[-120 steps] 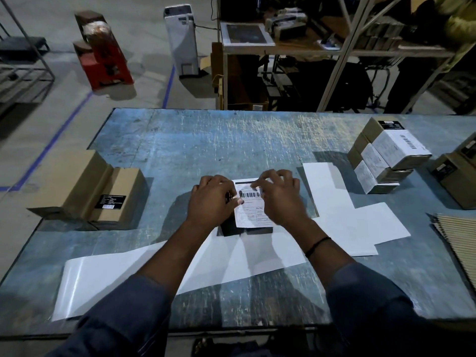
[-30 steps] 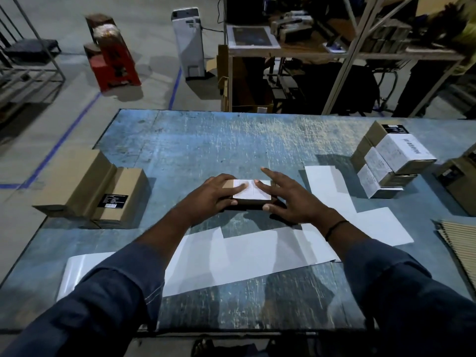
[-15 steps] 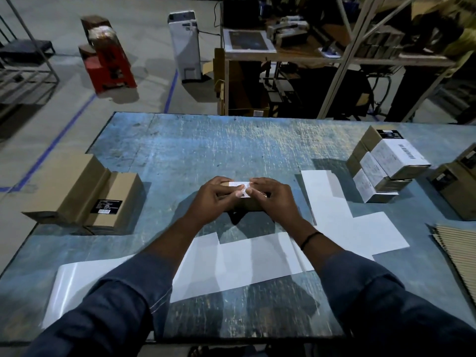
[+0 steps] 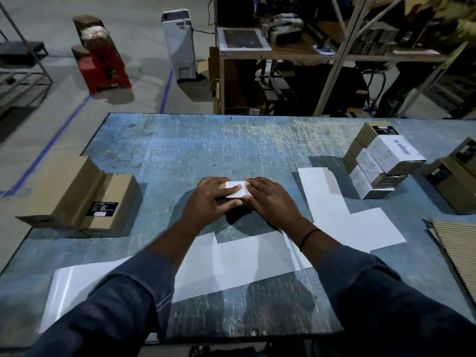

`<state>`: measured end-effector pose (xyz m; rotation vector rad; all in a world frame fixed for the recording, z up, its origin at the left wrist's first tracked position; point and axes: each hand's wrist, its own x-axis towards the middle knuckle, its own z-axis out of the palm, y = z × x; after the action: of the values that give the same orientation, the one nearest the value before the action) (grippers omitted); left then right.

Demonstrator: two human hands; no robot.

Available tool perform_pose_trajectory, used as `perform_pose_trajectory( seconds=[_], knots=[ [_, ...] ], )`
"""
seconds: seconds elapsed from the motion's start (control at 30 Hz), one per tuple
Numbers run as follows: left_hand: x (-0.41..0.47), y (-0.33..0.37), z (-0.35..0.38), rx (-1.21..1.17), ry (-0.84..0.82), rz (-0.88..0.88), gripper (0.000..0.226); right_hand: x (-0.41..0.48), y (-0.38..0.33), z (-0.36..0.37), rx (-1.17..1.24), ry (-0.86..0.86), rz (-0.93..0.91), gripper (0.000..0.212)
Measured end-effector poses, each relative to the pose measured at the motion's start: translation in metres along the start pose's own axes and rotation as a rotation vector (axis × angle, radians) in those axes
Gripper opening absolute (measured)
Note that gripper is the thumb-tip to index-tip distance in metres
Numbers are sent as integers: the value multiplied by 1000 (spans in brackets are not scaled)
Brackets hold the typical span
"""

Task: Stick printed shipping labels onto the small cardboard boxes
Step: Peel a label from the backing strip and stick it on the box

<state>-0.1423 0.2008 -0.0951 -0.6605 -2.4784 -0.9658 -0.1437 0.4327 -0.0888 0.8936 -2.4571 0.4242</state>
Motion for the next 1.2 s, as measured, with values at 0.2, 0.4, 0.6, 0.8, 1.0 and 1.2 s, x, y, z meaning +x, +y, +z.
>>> perform_pose_trajectory(
  seconds=[0.2,0.4,0.6,0.8,1.0,1.2],
  knots=[
    [5,7,-3,-68,-22,-74,36,-7,12,5,218,-83,94,34],
    [12,-2,-21,-179,-206,-19,29,-2,22,-21,538,-228,216,39],
    [16,-7,-38,-323,-452,-203,33,7,35,-35,656,-395,274,45],
    [4,-7,-25,37,-458,-160,55,0,20,-25,468,-361,361,58],
    [-13,5,-10,444,-221,-10,50,-24,-4,3,169,-115,391,56],
    [-21,17,-3,429,25,37,36,-30,-10,3,105,173,305,33]
  ],
)
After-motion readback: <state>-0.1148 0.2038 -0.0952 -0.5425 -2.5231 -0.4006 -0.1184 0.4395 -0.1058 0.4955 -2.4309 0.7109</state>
